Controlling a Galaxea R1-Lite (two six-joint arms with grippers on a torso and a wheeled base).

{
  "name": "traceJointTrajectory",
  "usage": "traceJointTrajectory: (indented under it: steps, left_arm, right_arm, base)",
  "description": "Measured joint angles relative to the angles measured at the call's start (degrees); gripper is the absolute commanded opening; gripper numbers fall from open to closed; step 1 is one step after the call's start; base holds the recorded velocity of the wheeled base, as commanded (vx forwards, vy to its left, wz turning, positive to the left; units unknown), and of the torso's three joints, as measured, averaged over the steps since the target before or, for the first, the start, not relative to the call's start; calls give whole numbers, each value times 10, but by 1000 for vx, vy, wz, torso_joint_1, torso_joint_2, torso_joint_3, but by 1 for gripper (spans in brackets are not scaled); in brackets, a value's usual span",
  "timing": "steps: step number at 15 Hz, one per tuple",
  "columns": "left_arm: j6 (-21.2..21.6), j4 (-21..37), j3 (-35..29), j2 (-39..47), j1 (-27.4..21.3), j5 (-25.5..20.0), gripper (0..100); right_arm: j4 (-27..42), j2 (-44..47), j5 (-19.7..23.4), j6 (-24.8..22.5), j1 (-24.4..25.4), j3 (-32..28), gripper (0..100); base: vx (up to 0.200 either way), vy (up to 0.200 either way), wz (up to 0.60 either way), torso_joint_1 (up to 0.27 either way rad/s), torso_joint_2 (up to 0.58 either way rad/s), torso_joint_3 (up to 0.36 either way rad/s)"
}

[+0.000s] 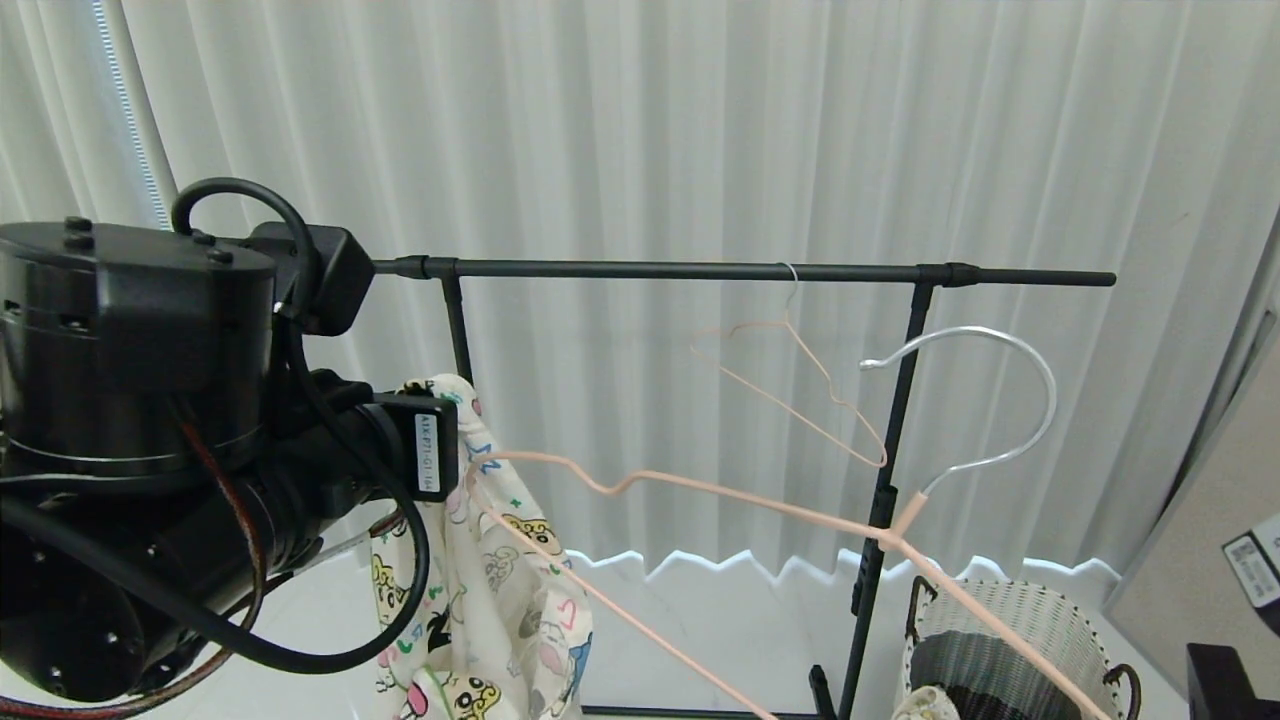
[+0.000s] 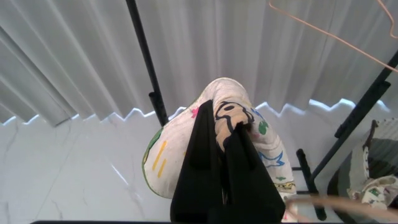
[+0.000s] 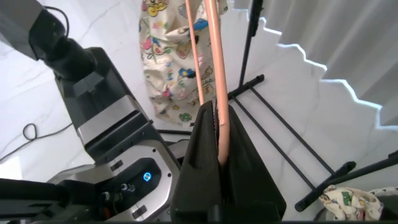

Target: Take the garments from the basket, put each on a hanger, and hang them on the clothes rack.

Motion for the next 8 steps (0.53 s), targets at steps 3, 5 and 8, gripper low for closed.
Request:
traceJointTrajectory:
  steps: [3, 5, 8]
  left_arm:
    - [0, 0, -3, -3, -11, 0, 0]
    - [0, 0, -10, -6, -32, 0, 0]
    - [0, 0, -14, -10, -49, 0, 0]
  right_arm:
    - [-1, 9, 0, 0, 9, 1, 0]
    - [-26, 31, -1, 1, 9, 0, 0]
    - [-88, 76, -2, 1, -5, -1, 0]
  base:
    - [0, 0, 0, 0, 0, 0]
    - [0, 0, 0, 0, 0, 0]
    - [0, 0, 0, 0, 0, 0]
